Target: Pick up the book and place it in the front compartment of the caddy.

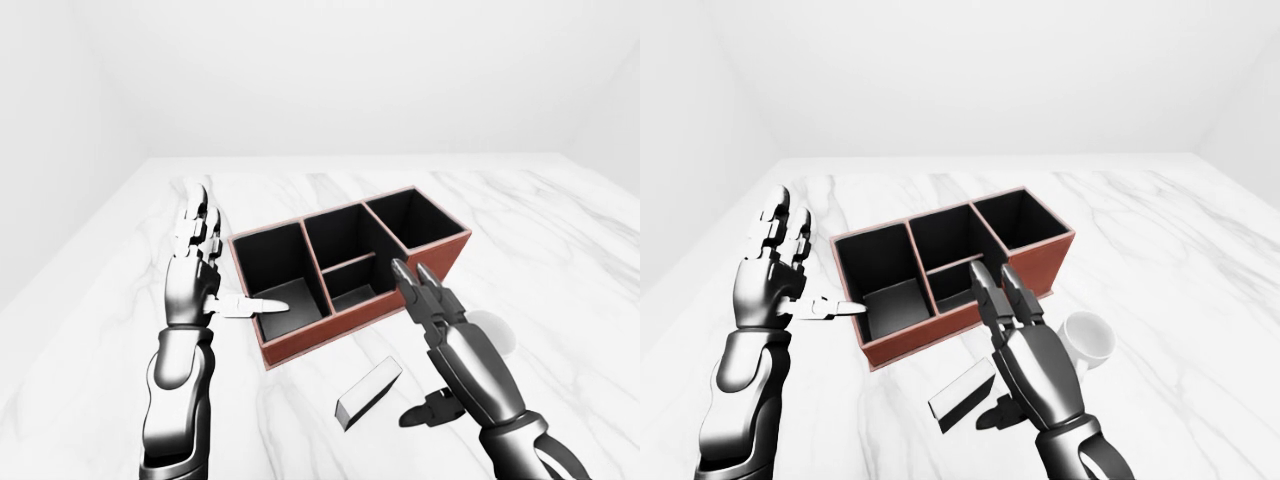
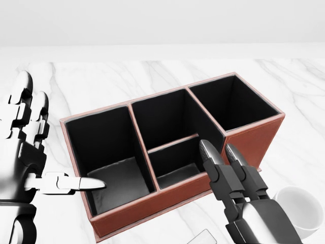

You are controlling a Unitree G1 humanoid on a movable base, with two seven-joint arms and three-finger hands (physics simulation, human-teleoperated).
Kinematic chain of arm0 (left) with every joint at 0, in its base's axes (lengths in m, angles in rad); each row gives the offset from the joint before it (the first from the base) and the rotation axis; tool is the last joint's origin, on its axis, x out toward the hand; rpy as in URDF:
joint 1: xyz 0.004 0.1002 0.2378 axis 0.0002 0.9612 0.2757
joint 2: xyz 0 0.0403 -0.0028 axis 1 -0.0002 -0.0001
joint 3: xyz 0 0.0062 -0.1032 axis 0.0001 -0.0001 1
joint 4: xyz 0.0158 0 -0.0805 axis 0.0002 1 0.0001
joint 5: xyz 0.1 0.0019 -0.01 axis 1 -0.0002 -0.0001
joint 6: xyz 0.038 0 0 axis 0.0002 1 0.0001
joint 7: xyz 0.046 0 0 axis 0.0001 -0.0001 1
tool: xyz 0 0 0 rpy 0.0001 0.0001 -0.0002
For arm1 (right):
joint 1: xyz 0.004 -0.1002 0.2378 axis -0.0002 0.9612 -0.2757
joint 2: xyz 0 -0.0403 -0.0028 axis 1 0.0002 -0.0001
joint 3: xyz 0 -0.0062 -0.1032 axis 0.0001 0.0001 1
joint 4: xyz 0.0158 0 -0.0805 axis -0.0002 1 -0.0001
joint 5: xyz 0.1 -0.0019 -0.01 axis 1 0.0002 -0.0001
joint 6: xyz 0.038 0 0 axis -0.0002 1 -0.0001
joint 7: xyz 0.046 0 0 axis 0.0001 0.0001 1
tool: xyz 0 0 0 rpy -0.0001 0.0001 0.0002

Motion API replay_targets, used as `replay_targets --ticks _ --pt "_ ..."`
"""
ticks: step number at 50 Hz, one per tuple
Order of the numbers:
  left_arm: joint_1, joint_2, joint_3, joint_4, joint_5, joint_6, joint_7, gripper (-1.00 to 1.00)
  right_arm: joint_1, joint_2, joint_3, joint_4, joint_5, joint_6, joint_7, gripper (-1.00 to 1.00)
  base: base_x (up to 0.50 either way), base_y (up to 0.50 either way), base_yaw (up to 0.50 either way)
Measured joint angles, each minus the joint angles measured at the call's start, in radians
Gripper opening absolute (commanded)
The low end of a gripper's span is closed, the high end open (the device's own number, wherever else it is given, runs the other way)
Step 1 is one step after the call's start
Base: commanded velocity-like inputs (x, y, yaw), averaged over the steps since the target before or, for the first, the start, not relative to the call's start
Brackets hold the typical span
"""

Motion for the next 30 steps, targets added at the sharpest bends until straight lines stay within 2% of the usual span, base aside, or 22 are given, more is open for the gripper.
replay_targets --ticks 30 --pt "0.002 -0.001 -0.002 0.003 0.001 0.000 -0.001 1.00 0.019 -0.078 0.121 0.090 -0.059 0.000 -0.125 1.00 0.00 0.00 0.00"
